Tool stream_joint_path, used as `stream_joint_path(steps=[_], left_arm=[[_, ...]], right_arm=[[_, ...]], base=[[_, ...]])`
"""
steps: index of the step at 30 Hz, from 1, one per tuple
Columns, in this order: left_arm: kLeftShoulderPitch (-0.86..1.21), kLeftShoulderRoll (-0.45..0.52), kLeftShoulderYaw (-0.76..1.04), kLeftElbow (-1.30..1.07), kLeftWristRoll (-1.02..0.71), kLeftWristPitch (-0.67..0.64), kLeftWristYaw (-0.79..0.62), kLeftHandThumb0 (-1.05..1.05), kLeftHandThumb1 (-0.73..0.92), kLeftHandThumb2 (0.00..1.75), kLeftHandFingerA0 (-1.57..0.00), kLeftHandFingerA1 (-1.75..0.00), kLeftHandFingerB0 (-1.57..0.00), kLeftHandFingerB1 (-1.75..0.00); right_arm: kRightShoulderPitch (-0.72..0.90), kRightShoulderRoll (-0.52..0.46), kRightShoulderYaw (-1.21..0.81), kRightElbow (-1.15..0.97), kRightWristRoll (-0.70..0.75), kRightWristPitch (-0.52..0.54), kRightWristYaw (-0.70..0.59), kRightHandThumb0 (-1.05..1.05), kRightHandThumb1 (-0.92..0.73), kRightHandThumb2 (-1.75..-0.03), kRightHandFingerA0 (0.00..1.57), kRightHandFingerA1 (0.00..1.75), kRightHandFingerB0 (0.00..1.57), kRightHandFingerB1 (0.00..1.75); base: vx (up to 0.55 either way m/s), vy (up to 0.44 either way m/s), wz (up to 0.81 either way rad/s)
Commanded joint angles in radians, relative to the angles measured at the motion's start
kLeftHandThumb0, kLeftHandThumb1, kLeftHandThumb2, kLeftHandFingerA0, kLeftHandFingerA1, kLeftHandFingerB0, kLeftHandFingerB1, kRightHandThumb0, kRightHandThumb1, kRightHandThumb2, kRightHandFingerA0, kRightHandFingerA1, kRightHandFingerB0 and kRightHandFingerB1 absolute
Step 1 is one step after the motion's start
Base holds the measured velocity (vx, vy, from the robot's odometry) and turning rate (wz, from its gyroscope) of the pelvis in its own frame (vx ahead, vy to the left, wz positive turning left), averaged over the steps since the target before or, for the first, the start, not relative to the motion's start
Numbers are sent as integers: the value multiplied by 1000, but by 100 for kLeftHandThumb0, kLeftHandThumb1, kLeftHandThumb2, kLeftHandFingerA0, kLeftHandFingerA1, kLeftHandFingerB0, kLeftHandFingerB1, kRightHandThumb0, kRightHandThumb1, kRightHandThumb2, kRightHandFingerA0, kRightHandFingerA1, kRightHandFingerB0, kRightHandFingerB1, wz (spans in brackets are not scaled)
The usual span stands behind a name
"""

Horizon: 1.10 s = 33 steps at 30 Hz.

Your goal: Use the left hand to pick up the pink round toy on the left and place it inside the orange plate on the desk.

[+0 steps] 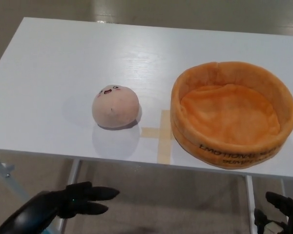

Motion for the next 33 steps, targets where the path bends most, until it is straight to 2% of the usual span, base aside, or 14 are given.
stream_joint_path(steps=[1, 4, 6, 7, 10, 11, 14, 15, 16, 21, 25, 26, 29, 33], left_arm=[[-88, 38, 55, -389, -318, 53, -92, -21, 55, 54, -45, -41, -41, -35], [-180, -7, 66, -354, -264, 73, -37, -22, 55, 54, -43, -41, -39, -35], [-305, -60, 79, -244, -86, -22, 22, -26, 53, 56, -42, -41, -36, -35], [-357, -73, 79, -194, -23, -34, 45, -26, 49, 59, -28, -39, -28, -34], [-456, -90, 73, -84, 79, -60, 75, -23, 49, 58, -23, -36, -23, -32], [-562, -94, 44, 68, 167, -66, 102, -10, 51, 55, -12, -30, -19, -28], [-647, -92, 16, 195, 273, -74, 146, -13, 50, 57, -10, -26, -16, -29], [-718, -84, -24, 302, 363, -62, 194, -17, 49, 55, 0, -22, -10, -27], [-764, -81, -48, 374, 413, -65, 225, -15, 40, 68, 0, -17, -6, -33], [-921, -69, -154, 619, 566, -51, 348, -13, 37, 65, 0, -13, -6, -32], [-1022, -68, -252, 775, 670, -11, 438, -33, 37, 66, 0, -8, -6, -30], [-1046, -72, -271, 809, 678, 2, 442, -37, 24, 62, 0, -9, -4, -29], [-1093, -82, -319, 885, 706, 18, 477, -48, 32, 65, 0, 0, -8, -21], [-1164, -108, -407, 995, 757, 59, 535, -48, 35, 66, 0, 0, -4, -16]], right_arm=[[-4, -2, -12, 11, 22, -21, -3, -21, -59, -62, 53, 89, 43, 53], [-1, -1, -10, 12, 19, -22, -5, -21, -59, -61, 55, 90, 43, 52], [4, 0, -4, 13, 11, -25, -12, -22, -58, -62, 57, 91, 43, 52], [4, 1, -7, 13, 14, -24, -9, -23, -58, -62, 55, 95, 43, 53], [5, 3, -15, 13, 23, -21, 0, -23, -58, -61, 55, 93, 44, 52], [5, 2, -15, 14, 23, -17, 3, -24, -59, -61, 54, 90, 43, 50], [6, 1, -12, 15, 18, -18, -1, -23, -59, -60, 55, 89, 43, 50], [6, 1, -9, 15, 15, -16, -3, -25, -60, -60, 56, 88, 44, 49], [5, 1, -7, 15, 12, -14, -9, -25, -59, -60, 57, 86, 46, 50], [4, 4, -16, 13, 23, -12, -4, -22, -60, -60, 54, 85, 44, 49], [10, 4, -10, 13, 17, -16, -1, -23, -58, -62, 57, 92, 44, 51], [11, 5, -8, 13, 15, -21, -3, -24, -58, -62, 59, 92, 45, 53], [9, 4, 1, 14, 4, -14, -14, -24, -60, -59, 58, 86, 46, 50], [4, 8, -13, 15, 20, -10, -9, -22, -59, -59, 56, 87, 48, 51]], base=[[0, 0, 0], [0, 0, 0], [0, 0, 0], [0, 0, 0], [0, 0, 0], [0, 0, 0], [0, 0, 0], [0, 0, 0], [0, 0, 0], [0, 0, 0], [0, 0, 0], [0, 0, 0], [0, 0, 0], [0, 0, 0]])
